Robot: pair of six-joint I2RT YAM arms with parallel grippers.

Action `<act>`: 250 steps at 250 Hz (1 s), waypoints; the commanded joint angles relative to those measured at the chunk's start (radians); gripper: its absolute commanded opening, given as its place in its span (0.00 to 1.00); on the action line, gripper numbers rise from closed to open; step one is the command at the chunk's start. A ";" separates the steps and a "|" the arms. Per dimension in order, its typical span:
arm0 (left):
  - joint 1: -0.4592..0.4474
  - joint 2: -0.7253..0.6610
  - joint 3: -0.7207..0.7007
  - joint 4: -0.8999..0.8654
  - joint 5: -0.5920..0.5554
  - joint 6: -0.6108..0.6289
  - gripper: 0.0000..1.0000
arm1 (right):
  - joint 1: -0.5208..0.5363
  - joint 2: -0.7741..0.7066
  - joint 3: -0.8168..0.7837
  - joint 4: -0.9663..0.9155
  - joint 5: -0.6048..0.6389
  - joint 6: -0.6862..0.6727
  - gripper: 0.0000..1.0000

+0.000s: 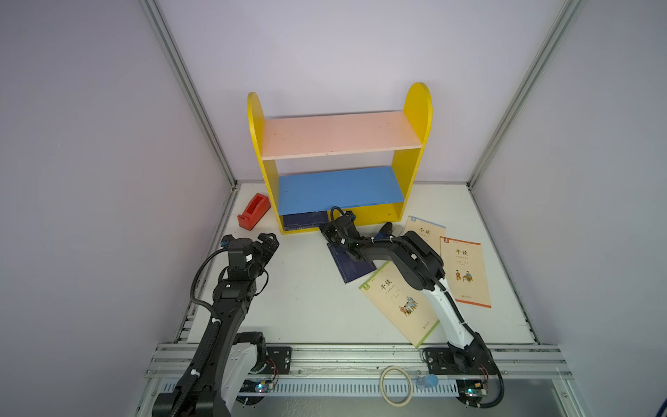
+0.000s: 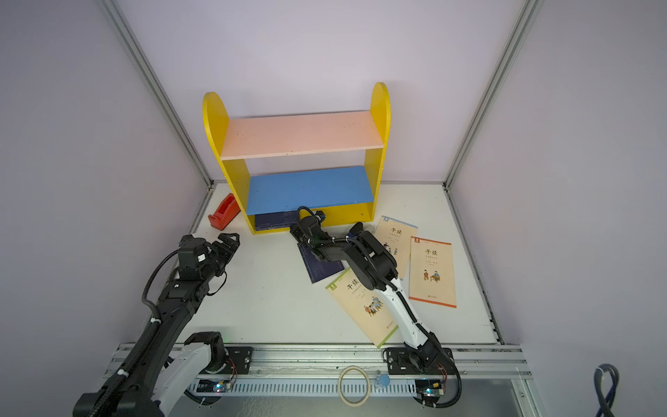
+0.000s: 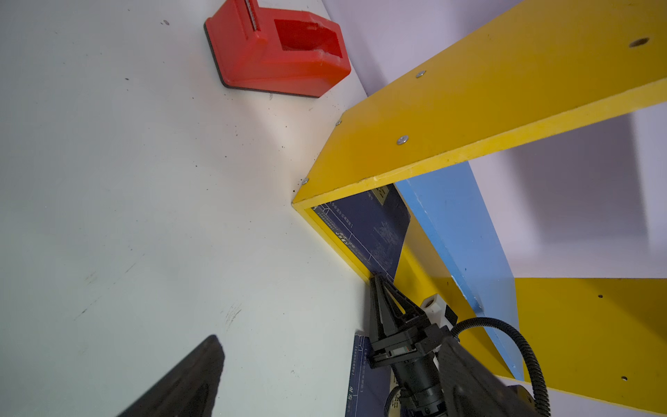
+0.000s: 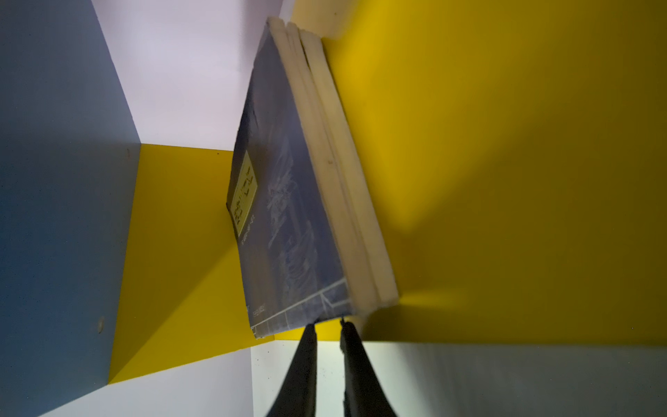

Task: Stacking books/files
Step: Place the book on the bookshelf, then pick up the book at the center of the table.

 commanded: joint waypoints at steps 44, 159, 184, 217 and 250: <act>0.001 -0.002 0.003 0.010 0.010 -0.004 0.95 | 0.009 -0.319 -0.379 0.121 -0.014 -0.124 0.26; -0.275 -0.020 0.045 -0.175 -0.088 -0.143 0.96 | -0.001 -0.915 -0.917 -0.249 0.142 -0.444 0.35; -0.357 -0.026 0.035 -0.228 -0.061 -0.198 0.96 | -0.002 -1.004 -0.946 -0.391 0.216 -0.512 0.41; -0.447 -0.018 -0.004 -0.224 -0.015 -0.230 0.96 | -0.001 -1.056 -0.969 -0.475 0.231 -0.593 0.49; -0.571 0.009 0.009 -0.244 -0.098 -0.224 0.96 | -0.002 -1.033 -0.970 -0.465 0.183 -0.628 0.50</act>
